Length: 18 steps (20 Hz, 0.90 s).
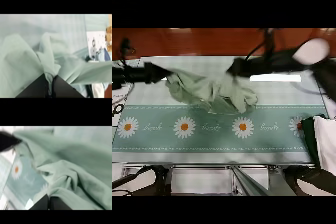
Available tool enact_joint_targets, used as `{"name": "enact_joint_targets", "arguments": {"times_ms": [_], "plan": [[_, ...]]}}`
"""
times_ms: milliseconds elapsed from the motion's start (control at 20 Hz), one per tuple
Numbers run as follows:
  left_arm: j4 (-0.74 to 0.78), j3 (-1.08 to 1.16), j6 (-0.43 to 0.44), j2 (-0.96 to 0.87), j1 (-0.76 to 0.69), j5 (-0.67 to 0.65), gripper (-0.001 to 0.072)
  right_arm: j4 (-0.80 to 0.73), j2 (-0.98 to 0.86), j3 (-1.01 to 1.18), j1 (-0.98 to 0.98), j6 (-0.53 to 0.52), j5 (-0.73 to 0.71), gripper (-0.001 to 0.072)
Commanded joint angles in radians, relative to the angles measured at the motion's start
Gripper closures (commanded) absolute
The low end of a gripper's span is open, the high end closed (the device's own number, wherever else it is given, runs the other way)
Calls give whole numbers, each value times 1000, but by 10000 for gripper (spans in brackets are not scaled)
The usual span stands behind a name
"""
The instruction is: Fold the shirts.
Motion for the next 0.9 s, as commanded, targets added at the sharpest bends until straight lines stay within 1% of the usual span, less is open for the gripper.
{"name": "enact_joint_targets", "arguments": {"times_ms": [0,50,150,200,300,400,550,700,850], "plan": [[-27,238,-56,154,-2,20,686,-160,95,348,-130,37,191,689],[-19,310,-70,192,5,35,686,-182,108,449,-153,37,232,690],[42,471,-135,253,26,60,686,-245,136,612,-176,37,291,689],[84,556,-164,280,44,59,686,-273,165,653,-179,37,295,689],[166,692,-213,337,77,56,686,-335,244,660,-178,37,294,690],[238,771,-232,409,100,56,686,-404,325,660,-178,37,323,690],[294,786,-232,525,97,48,686,-478,428,660,-178,37,359,689],[294,786,-240,620,63,18,686,-481,495,660,-178,37,431,689],[297,785,-273,685,10,-62,686,-467,526,650,-178,60,543,689]]}}
